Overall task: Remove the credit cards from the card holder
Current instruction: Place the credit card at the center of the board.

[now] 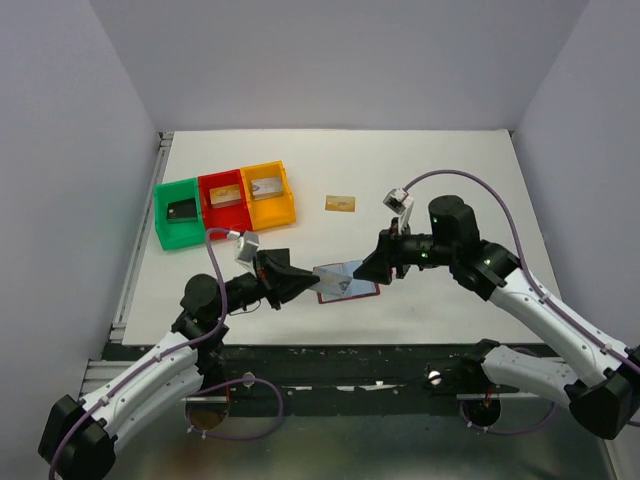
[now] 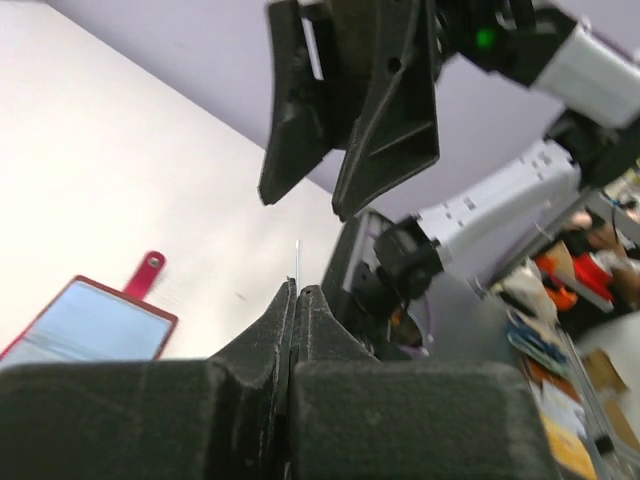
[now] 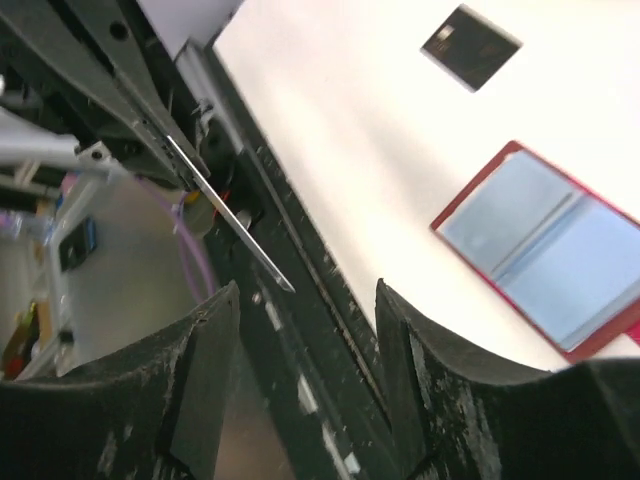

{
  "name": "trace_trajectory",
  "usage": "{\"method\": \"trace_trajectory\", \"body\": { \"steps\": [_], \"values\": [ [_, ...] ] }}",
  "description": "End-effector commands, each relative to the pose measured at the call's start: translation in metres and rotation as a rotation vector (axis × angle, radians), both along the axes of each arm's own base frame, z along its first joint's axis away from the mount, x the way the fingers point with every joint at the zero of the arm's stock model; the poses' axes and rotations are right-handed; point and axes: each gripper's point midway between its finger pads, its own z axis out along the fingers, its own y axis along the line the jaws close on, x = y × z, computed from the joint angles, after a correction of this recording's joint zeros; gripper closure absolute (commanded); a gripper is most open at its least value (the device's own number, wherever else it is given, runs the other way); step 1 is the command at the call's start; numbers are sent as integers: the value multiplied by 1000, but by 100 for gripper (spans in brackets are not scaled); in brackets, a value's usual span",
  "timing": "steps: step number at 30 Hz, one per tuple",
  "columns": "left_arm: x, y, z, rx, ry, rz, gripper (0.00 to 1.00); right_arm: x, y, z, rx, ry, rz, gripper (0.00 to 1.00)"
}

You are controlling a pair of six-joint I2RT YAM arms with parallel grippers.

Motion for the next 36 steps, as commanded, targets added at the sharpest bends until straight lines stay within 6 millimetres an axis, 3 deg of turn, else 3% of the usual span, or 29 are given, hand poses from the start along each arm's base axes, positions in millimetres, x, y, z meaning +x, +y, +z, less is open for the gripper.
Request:
{"method": "trace_trajectory", "body": {
  "steps": [1,14,24,29,31,35,36],
  "values": [
    [26,24,18,-177,-14,223,100,34,-3,17,164,-47,-229,34],
    [20,33,38,-362,-3,185,100,13,25,19,430,72,-77,40],
    [22,26,40,-374,25,139,100,6,29,25,452,80,-6,52],
    [22,23,44,-384,22,115,100,7,31,17,426,95,-2,60],
    [22,21,46,-383,22,104,100,8,31,17,428,92,-2,66],
    [25,17,42,-368,47,97,100,8,29,23,440,70,-14,92],
    [28,18,39,-358,56,110,81,14,25,23,426,62,-50,97]
  ]
}}
